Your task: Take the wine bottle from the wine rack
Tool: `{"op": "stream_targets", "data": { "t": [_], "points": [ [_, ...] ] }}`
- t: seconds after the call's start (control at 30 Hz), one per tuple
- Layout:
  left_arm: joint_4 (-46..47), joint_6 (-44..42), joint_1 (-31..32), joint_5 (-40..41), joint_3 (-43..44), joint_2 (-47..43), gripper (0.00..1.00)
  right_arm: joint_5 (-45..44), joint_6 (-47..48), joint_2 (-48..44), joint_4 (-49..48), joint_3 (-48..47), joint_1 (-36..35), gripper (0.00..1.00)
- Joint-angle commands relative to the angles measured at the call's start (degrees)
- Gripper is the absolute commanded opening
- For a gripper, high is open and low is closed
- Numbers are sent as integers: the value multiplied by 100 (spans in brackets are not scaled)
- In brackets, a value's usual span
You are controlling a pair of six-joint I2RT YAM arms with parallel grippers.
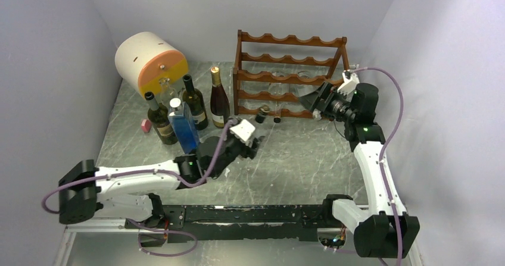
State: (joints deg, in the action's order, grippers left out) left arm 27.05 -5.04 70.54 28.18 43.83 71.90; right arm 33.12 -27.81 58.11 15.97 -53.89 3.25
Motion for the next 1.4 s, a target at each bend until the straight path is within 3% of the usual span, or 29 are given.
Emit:
{"op": "stream_targets", "data": {
  "t": [0.0, 0.17, 0.3, 0.77, 0.93, 1.23, 1.3, 1.37],
  "points": [
    [117, 767, -468, -33, -567, -980, 7, 297, 17, 198, -330, 113, -485, 89],
    [908, 425, -774, 200, -1419, -1674, 7, -324, 89, 523, -272, -64, -1445, 89],
    [1769, 210, -1099, 430, -1924, -1764, 7, -402, -45, 706, -432, -97, -1724, 89],
    [5285, -370, -1693, 44, -2873, -588, 7, -710, 102, 732, -64, -207, -1881, 89],
    [5737, -411, -1706, -156, -3161, -204, 9, -774, 155, 687, 53, -177, -1880, 89],
    [5416, 88, -1711, -150, -3459, -321, 38, -801, 150, 681, 65, -122, -1885, 89],
    [5037, 207, -1711, -194, -3426, -528, 54, -782, 146, 703, 52, -122, -1880, 89],
    [4545, 275, -1711, -204, -3341, -774, 78, -781, 140, 715, 32, -113, -1880, 89]
  ]
}}
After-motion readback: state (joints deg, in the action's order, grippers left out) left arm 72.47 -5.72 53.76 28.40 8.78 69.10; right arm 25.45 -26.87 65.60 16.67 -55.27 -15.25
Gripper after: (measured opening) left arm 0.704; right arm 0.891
